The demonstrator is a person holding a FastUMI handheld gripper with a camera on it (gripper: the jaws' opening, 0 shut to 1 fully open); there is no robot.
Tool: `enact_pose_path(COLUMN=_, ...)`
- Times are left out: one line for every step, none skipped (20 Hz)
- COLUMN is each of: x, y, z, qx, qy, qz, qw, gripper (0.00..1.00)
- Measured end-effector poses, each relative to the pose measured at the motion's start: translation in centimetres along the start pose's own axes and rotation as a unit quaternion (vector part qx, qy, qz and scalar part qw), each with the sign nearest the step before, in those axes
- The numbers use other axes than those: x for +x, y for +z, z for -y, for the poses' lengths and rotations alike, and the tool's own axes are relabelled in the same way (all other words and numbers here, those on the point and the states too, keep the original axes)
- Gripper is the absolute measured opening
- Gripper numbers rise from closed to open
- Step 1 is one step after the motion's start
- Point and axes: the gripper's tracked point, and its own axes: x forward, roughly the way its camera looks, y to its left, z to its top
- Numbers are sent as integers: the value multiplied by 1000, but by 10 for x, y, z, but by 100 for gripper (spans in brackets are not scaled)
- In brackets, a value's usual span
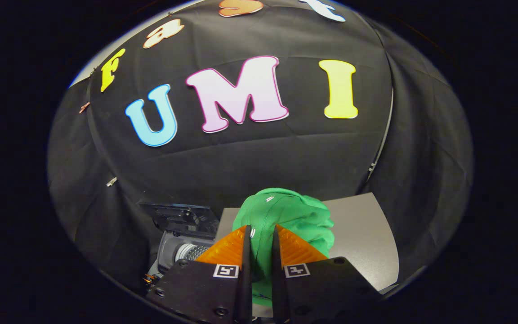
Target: Put the clothes into the washing machine and then close the washing machine lid.
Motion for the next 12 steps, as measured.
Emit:
enact_pose_path(x=0, y=1, z=-14, qx=-5, qy=7, qz=1, qw=1000, gripper=22)
enact_pose_path(x=-1, y=1, z=-28, qx=-10, qy=15, qz=0, qw=1000, gripper=22)
enact_pose_path(x=1, y=1, z=-40, qx=-15, qy=21, qz=0, qw=1000, gripper=22)
enact_pose_path(x=3, y=-2, z=-54, qx=-18, qy=27, qz=-2, qw=999, gripper=22)
enact_pose_path(x=7, y=-4, z=-70, qx=-20, qy=35, qz=-5, qw=999, gripper=22)
enact_pose_path(x=8, y=-5, z=-85, qx=-21, qy=44, qz=-7, qw=999, gripper=22)
enact_pose_path(x=11, y=-7, z=-99, qx=-22, qy=51, qz=-10, qw=998, gripper=22)
enact_pose_path(x=14, y=-9, z=-112, qx=-23, qy=58, qz=-12, qw=998, gripper=22)
enact_pose_path(x=17, y=-12, z=-128, qx=-25, qy=66, qz=-15, qw=997, gripper=22)
enact_pose_path(x=20, y=-16, z=-140, qx=-27, qy=72, qz=-18, qw=997, gripper=22)
enact_pose_path(x=25, y=-18, z=-151, qx=-28, qy=77, qz=-20, qw=996, gripper=22)
enact_pose_path(x=29, y=-21, z=-164, qx=-30, qy=83, qz=-24, qw=996, gripper=22)
